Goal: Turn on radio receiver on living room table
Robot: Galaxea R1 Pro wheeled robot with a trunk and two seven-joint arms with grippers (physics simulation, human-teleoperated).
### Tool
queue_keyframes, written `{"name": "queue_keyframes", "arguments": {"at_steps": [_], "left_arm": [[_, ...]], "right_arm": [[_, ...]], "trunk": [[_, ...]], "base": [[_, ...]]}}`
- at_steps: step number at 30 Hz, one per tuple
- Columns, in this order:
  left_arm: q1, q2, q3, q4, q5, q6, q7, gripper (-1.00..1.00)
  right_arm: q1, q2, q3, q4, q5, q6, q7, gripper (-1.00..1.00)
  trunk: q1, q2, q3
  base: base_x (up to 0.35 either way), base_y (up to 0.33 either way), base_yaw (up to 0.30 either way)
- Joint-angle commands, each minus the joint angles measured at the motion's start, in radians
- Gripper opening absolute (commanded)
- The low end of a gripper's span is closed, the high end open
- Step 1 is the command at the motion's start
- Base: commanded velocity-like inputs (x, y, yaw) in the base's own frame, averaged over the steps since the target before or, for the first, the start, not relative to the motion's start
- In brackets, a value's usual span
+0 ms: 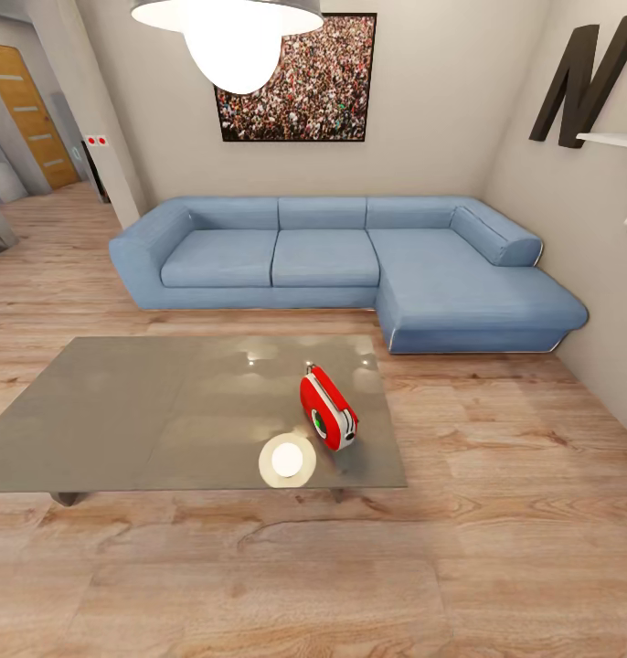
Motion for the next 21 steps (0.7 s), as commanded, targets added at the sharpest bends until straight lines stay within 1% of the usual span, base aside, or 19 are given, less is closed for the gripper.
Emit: {"name": "queue_keyframes", "arguments": {"at_steps": [1,2,4,7,14,18,21], "left_arm": [[0.018,0.002,-0.001,0.000,-0.012,-0.009,-0.002,-1.00],[0.029,0.003,0.000,0.000,-0.019,-0.017,-0.002,-1.00],[0.041,-0.001,0.000,-0.001,-0.027,-0.026,0.001,-1.00],[0.047,-0.013,0.001,-0.001,-0.030,-0.030,-0.003,-1.00],[0.049,-0.079,0.001,0.000,-0.030,-0.025,-0.006,-1.00],[0.049,-0.094,0.001,0.000,-0.030,-0.024,-0.007,-1.00],[0.049,-0.099,0.001,0.000,-0.030,-0.023,-0.007,-1.00]], "right_arm": [[0.018,-0.005,0.001,0.000,-0.031,-0.008,-0.019,1.00],[0.029,-0.008,0.003,-0.001,-0.051,-0.012,-0.031,1.00],[0.041,-0.010,0.006,-0.002,-0.074,-0.014,-0.046,1.00],[0.047,-0.007,0.007,-0.001,-0.091,-0.015,-0.052,1.00],[0.049,-0.003,0.005,-0.001,-0.097,-0.015,-0.052,1.00],[0.049,-0.003,0.005,-0.001,-0.095,-0.015,-0.052,1.00],[0.049,-0.003,0.005,-0.001,-0.096,-0.015,-0.052,1.00]], "trunk": [[0.000,0.000,0.000],[0.000,0.000,0.000],[0.000,0.000,0.000],[0.000,0.000,0.000],[0.000,0.000,0.000],[0.000,0.000,0.000],[0.000,0.000,0.000]], "base": [[0.000,0.000,0.000],[0.000,0.000,0.000],[0.000,0.000,0.000],[0.000,0.000,0.000],[0.000,0.000,0.000],[0.000,0.000,0.000],[0.000,0.000,0.000]]}}
